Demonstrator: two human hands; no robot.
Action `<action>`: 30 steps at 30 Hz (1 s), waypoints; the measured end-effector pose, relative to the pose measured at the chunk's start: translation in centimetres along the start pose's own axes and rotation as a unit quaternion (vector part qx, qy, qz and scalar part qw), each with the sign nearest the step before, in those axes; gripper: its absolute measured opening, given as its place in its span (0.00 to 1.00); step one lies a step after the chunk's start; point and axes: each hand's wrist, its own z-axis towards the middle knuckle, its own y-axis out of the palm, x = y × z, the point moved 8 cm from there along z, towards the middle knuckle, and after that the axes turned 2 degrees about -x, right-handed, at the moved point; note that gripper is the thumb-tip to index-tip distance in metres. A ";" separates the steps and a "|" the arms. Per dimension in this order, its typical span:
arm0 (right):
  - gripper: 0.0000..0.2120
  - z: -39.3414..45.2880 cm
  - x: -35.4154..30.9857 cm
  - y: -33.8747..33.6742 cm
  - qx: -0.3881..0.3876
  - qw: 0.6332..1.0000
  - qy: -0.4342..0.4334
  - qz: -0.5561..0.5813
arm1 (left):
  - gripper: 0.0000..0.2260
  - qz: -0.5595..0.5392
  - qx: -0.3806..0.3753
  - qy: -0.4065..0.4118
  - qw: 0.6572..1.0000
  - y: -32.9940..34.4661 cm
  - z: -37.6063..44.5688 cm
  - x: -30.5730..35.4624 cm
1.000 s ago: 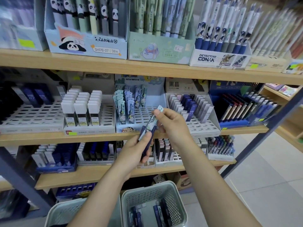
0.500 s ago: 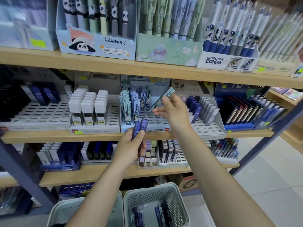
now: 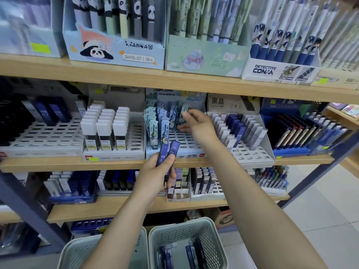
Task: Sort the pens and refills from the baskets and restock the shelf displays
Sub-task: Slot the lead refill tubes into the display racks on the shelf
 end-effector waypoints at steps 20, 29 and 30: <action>0.13 0.1 0.9 -0.6 0.142 0.988 0.020 -0.057 | 0.08 0.001 -0.003 0.014 1.000 0.0 0.4 -0.2; 0.12 -3.3 -1.0 -1.6 0.168 0.973 -0.045 -0.152 | 0.06 -0.014 -0.023 0.016 1.000 0.3 0.0 0.1; 0.12 -4.4 -1.4 -1.6 0.156 0.976 -0.048 -0.144 | 0.06 -0.015 -0.029 0.020 0.999 0.4 -0.2 0.3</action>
